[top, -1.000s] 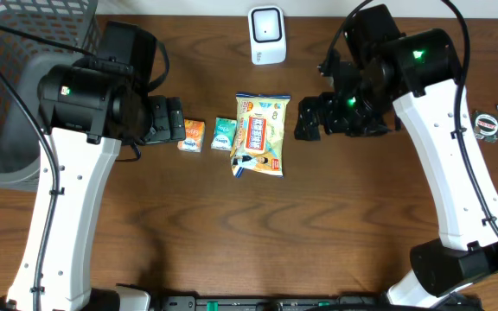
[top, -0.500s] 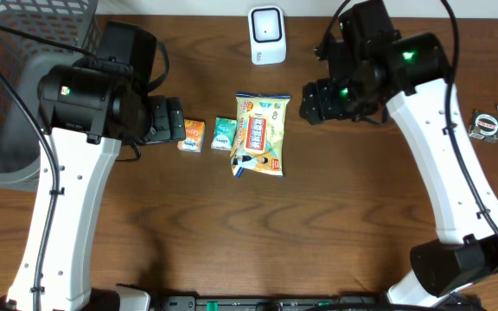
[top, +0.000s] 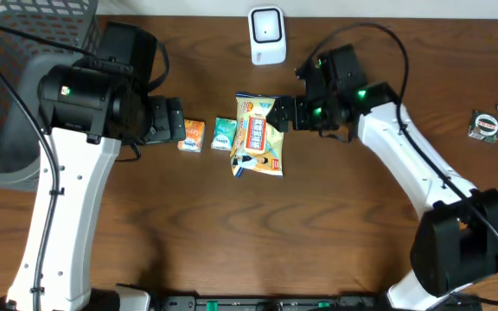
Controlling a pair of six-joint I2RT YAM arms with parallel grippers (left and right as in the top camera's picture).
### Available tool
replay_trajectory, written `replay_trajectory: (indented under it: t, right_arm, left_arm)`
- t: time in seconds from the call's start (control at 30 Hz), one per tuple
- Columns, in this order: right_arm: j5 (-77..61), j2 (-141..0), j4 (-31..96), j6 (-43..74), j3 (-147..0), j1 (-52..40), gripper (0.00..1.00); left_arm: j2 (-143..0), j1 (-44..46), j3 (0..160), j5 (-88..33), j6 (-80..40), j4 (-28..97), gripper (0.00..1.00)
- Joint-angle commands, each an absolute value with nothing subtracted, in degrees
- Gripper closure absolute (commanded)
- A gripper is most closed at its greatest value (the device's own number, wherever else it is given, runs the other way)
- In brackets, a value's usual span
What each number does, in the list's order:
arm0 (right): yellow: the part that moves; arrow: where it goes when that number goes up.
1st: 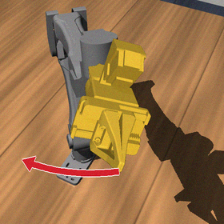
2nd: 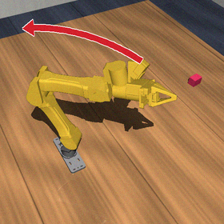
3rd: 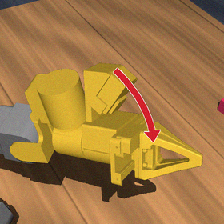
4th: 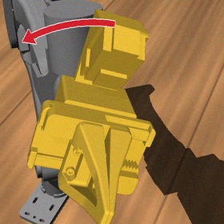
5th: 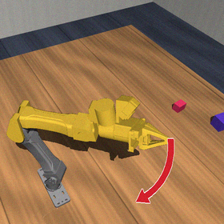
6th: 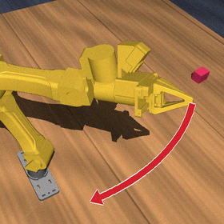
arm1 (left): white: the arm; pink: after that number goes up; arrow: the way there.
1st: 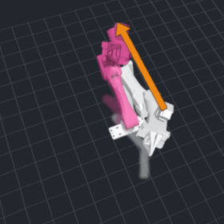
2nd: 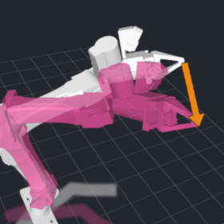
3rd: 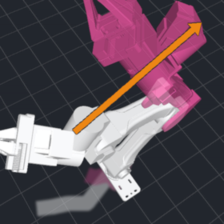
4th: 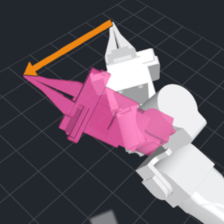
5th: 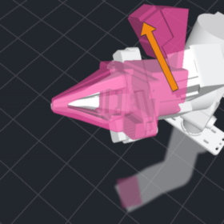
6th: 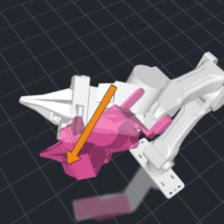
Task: Scan the item barcode
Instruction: 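Move the right gripper back to the yellow wipes pack, then grasp the yellow wipes pack with the right gripper and lift it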
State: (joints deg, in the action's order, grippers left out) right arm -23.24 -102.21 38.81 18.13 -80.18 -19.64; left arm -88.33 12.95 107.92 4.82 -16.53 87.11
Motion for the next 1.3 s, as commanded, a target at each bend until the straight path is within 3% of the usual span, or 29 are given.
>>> replay_trajectory:
  t: [0.0,0.43,0.8,0.9,1.07,1.2,1.27]
  right_arm:
    - [-27.4,-101.4,32.1,28.8,-73.9,-20.5,0.01]
    - [-28.0,-112.9,26.3,32.9,-70.8,-22.9,0.01]
    - [-29.1,-113.6,26.9,33.0,-70.7,-21.9,0.02]
    - [-28.9,-113.7,26.5,33.0,-70.6,-23.5,0.10]
    - [-28.7,-115.9,24.3,35.1,-70.6,-26.4,0.14]
    - [-28.6,-119.4,22.2,36.0,-70.6,-26.7,0.29]
    - [-28.7,-120.0,21.9,35.1,-70.6,-26.5,0.44]
  left_arm:
    - [-88.4,13.0,107.7,5.1,-16.8,87.4,0.02]
    - [-88.4,13.0,107.7,5.1,-16.8,87.4,0.02]
    - [-88.4,13.0,107.7,5.1,-16.8,87.4,0.02]
    - [-88.4,13.0,107.7,5.1,-16.8,87.4,0.02]
    - [-88.4,13.0,107.7,5.1,-16.8,87.4,0.02]
    - [-88.4,13.0,107.7,5.1,-16.8,87.4,0.02]
    - [-88.4,13.0,107.7,5.1,-16.8,87.4,0.02]
